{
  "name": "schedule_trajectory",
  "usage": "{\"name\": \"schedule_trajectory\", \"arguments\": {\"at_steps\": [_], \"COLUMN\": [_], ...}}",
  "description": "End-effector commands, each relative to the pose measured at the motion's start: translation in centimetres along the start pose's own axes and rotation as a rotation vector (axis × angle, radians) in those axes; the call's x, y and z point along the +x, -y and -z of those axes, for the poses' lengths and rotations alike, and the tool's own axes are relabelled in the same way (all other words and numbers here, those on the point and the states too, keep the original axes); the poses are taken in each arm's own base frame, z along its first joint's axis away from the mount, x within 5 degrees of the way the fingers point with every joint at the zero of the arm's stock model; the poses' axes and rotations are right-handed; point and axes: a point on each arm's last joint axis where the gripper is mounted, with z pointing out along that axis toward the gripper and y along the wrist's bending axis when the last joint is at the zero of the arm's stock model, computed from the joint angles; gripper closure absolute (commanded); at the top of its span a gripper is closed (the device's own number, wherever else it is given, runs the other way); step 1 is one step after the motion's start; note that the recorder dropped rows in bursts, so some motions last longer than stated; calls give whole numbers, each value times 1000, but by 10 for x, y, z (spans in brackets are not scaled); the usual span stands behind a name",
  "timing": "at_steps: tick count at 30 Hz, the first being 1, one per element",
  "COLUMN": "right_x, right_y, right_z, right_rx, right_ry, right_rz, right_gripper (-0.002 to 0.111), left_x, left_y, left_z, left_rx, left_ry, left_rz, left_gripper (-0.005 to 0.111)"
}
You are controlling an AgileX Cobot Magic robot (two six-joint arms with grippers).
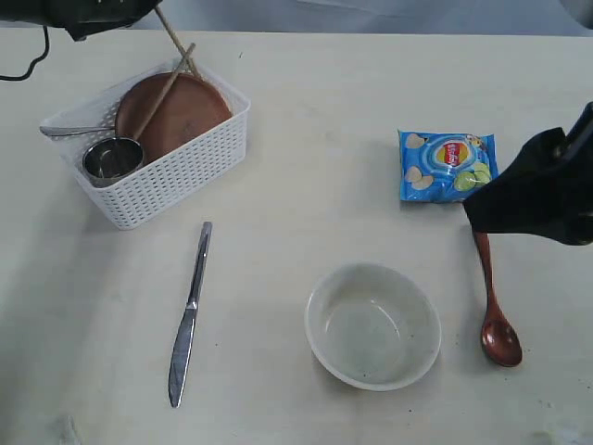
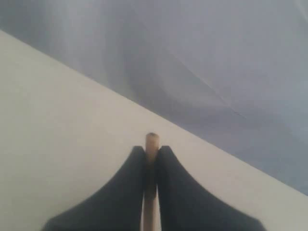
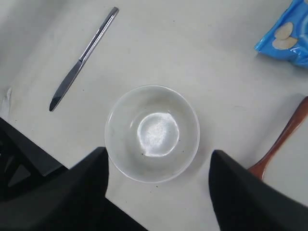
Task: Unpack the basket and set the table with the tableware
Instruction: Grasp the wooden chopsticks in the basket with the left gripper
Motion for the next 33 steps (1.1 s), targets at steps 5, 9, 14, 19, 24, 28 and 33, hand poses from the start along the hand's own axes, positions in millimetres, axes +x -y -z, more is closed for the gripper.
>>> {"name": "schedule_trajectory", "arguments": {"at_steps": [5, 9, 14, 19, 24, 28, 33], "right_x": [1, 1, 1, 1, 3, 3, 3], "right_y": [0, 0, 0, 0, 0, 0, 0], "right_z": [1, 1, 1, 1, 1, 1, 1], "right_rx": [8, 8, 8, 8, 7, 3, 2], "right_ry": [-6, -6, -6, -6, -18, -24, -25], "right_rz": [3, 3, 3, 3, 1, -1, -1], "right_gripper": [50, 50, 50, 50, 50, 50, 50], "left_x": [-6, -8, -14, -16, -18, -22, -29], "left_y": [6, 9, 14, 15, 17, 19, 25], "left_z": [1, 1, 2, 3, 4, 7, 8], "left_rx": [46, 72, 129, 147, 161, 178, 208], "left_ry": [52, 82, 144, 161, 173, 193, 224], "left_rz": [18, 23, 53, 72, 90, 97, 102], "left_gripper": [106, 106, 106, 106, 106, 106, 106]}}
